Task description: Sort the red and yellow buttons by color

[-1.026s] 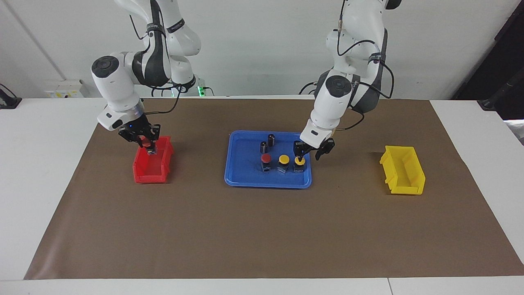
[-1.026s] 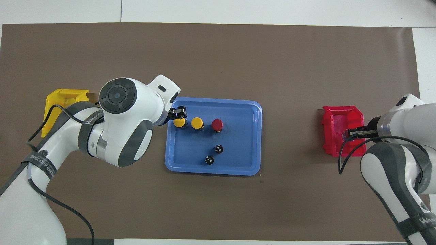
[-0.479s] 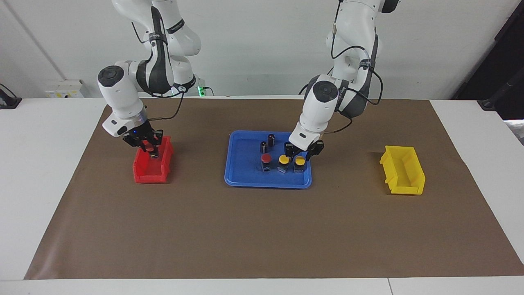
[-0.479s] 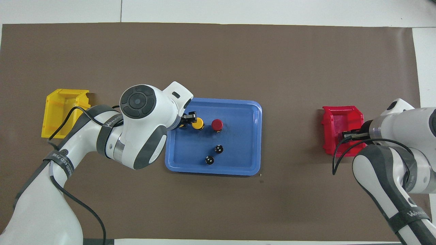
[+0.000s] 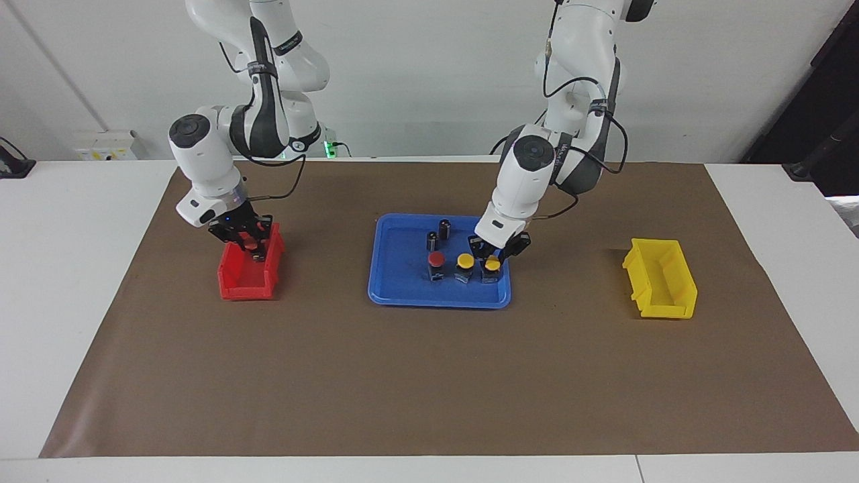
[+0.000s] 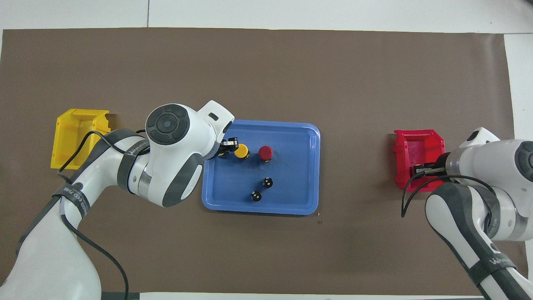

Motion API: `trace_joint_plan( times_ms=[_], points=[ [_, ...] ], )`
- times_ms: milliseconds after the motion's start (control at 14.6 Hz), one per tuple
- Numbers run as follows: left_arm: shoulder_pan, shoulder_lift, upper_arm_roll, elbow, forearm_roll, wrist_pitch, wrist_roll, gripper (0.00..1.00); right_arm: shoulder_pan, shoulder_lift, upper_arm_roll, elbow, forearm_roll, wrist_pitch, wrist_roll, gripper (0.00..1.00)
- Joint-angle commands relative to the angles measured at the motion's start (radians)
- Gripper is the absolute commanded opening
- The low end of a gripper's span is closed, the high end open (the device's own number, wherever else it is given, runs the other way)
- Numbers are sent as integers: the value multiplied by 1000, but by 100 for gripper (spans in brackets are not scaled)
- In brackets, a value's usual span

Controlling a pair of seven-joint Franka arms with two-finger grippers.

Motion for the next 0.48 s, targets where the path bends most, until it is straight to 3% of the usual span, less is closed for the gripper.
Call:
trace_joint_plan(
  times_ms=[0, 68, 137, 410],
  points=[
    [13, -37, 14, 84, -14, -162, -14, 2, -13, -7, 5, -23, 19, 33, -28, 32],
    [31, -57, 14, 124, -14, -242, -6, 1, -13, -7, 5, -22, 19, 33, -30, 49],
    [60, -88, 17, 149, -13, -317, 6, 2, -13, -7, 5, -20, 17, 32, -30, 59],
    [299, -151, 23, 151, 1, -462, 247, 1, -13, 19, 5, 77, 17, -83, -31, 63]
  ],
)
